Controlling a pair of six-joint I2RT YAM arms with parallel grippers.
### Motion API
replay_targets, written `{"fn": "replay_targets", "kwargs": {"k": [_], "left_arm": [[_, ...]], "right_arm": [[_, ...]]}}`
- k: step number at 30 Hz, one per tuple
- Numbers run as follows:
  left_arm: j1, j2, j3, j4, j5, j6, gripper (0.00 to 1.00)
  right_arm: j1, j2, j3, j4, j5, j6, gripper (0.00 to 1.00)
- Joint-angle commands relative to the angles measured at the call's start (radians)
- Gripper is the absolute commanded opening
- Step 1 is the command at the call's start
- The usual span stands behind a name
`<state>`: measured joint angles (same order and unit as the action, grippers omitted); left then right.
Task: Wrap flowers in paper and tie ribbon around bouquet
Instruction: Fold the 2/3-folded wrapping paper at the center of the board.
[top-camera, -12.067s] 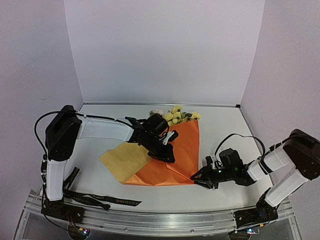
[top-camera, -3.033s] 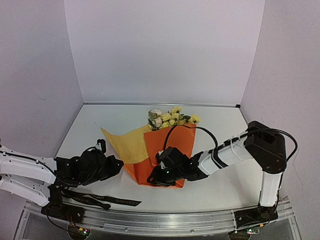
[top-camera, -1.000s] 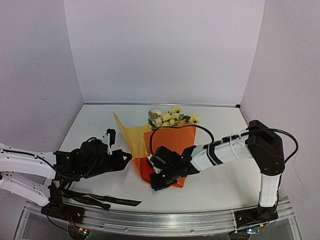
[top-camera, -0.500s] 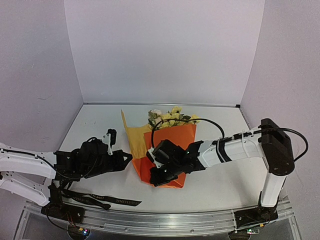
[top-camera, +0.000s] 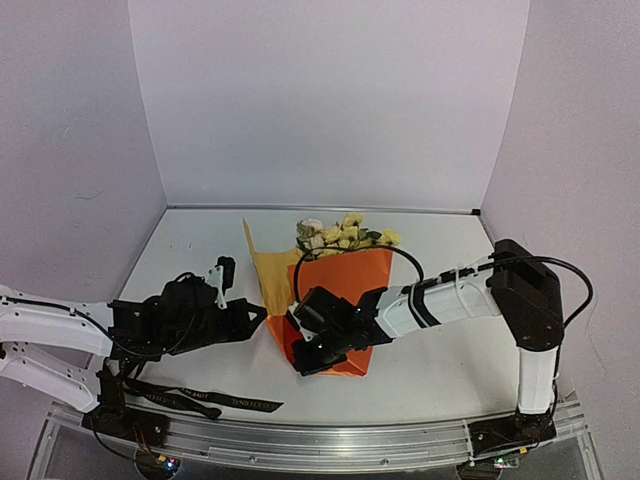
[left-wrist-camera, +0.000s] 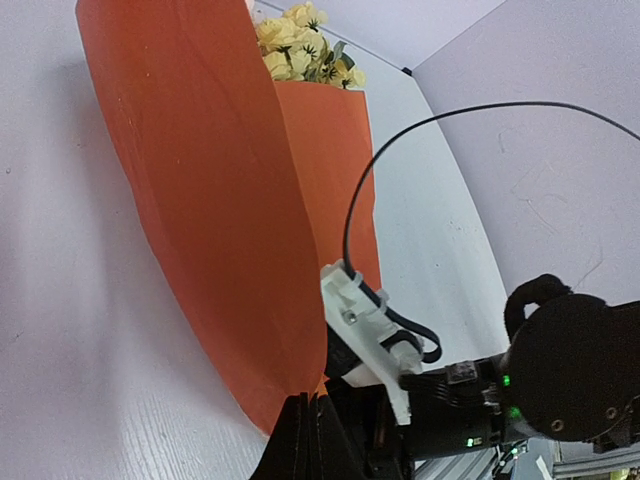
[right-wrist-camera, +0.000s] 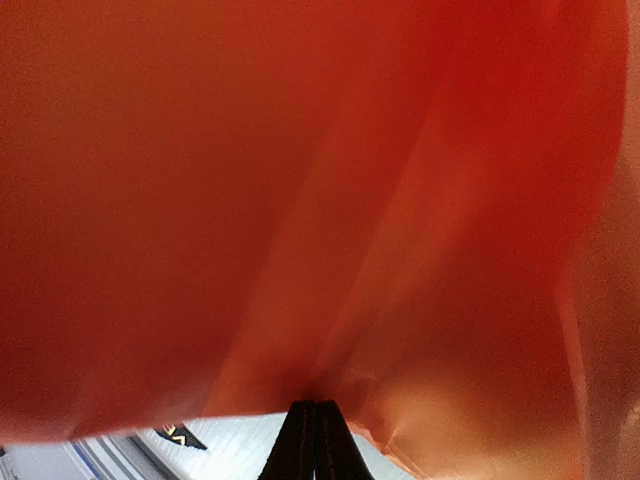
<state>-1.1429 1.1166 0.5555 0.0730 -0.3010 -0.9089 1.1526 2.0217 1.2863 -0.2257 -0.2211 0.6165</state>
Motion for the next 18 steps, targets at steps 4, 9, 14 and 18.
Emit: {"fn": "replay_targets", "kwargs": {"k": [4,9,14,18], "left_arm": [[-0.003,0.039,0.08,0.064,0.038,0.051,0.0],[-0.003,0.065,0.096,0.074,0.055,0.058,0.0],[-0.003,0.074,0.096,0.059,0.049,0.06,0.0],[-0.003,0.088,0.104,0.068,0.079,0.084,0.0]], "right_arm": [[-0.002,0.037,0.019,0.009,0.028,0.0,0.03],[-0.002,0.033,0.015,0.009,0.029,-0.003,0.03],[-0.001,-0.034,0.005,0.009,-0.009,-0.024,0.03],[-0.002,-0.119,-0.042,0.009,-0.047,-0.056,0.06]]}}
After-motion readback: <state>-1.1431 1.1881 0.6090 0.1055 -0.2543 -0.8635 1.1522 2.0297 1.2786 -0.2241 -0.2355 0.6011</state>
